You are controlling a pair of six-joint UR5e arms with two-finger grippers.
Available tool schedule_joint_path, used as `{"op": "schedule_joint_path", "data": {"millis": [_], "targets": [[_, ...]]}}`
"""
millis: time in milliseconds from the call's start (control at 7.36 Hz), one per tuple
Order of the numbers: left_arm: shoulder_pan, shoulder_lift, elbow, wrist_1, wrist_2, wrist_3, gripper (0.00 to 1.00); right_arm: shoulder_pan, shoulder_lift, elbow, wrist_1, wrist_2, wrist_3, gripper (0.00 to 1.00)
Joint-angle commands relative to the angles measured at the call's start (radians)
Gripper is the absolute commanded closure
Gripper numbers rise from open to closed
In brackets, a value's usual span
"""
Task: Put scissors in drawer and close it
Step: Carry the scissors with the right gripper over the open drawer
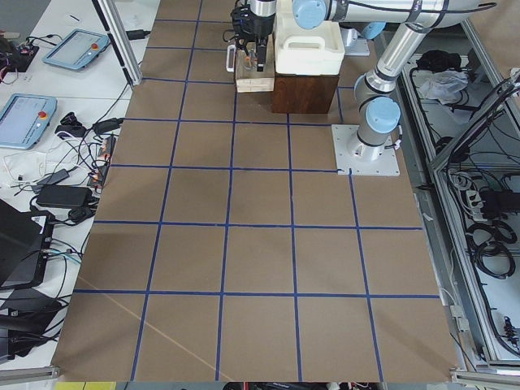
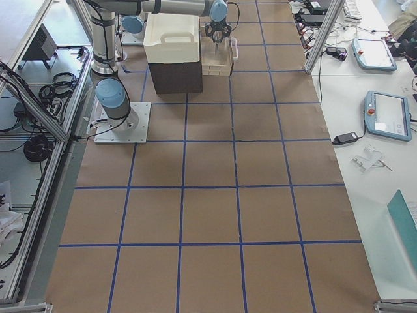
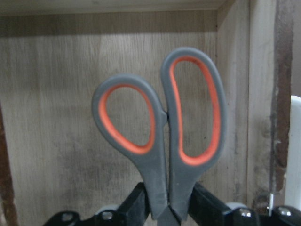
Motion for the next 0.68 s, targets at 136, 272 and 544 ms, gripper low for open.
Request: {"op": "schedule_joint_path", "data": {"millis": [136, 272, 544], "targets": [[0.000, 0.001, 0.000, 0.000, 0.000, 0.000, 0.00, -0.001, 0.001, 0.004, -0.003, -0.002, -0.004, 0.00], [0.000, 0.001, -0.001, 0.000, 0.000, 0.000, 0.00, -0.001, 0.000, 0.004, -0.001, -0.003, -0.003, 0.00], [0.002, -0.002, 0.000, 0.005, -0.011, 0.003, 0.00, -0.009, -0.012, -0.002, -0.013, -0.005, 0.000, 0.00]]}}
